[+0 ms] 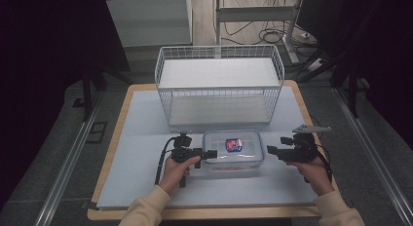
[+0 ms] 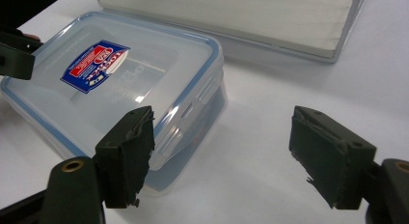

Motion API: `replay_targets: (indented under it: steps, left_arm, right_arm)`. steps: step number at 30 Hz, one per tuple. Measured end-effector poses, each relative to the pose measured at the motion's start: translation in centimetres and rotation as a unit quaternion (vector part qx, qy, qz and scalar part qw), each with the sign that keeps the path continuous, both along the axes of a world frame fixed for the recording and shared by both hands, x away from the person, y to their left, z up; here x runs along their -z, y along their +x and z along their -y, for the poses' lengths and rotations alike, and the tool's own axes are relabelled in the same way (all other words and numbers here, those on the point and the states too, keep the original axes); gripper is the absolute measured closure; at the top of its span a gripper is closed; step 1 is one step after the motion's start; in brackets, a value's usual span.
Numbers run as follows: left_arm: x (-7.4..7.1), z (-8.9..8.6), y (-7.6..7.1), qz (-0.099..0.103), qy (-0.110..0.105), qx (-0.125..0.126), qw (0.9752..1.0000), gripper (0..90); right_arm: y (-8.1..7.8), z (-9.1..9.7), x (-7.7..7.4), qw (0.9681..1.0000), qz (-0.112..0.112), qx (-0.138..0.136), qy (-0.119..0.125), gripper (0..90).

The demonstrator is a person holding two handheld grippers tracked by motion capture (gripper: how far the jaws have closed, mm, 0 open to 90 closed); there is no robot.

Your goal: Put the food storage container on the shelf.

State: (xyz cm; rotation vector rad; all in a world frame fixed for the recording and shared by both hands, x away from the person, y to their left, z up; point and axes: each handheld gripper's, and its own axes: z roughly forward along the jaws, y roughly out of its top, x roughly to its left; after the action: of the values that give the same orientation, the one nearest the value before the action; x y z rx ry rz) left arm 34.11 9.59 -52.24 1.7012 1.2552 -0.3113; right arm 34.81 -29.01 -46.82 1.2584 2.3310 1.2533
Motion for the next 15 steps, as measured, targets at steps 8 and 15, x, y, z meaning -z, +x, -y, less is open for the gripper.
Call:
replay_targets:
  steps: [8,15]
  left_arm:
    - [-0.2,-0.1,-0.1,0.008,0.003,-0.002,1.0000,23.4]
    - [-0.2,-0.1,-0.2,0.008,0.000,-0.004,1.0000,24.1]
  right_arm:
    - [0.5,-0.4,0.0,0.9988,-0.034,-0.022,0.026,19.9]
    - [2.0,-1.9,0.4,0.9956,-0.075,-0.043,0.035,18.7]
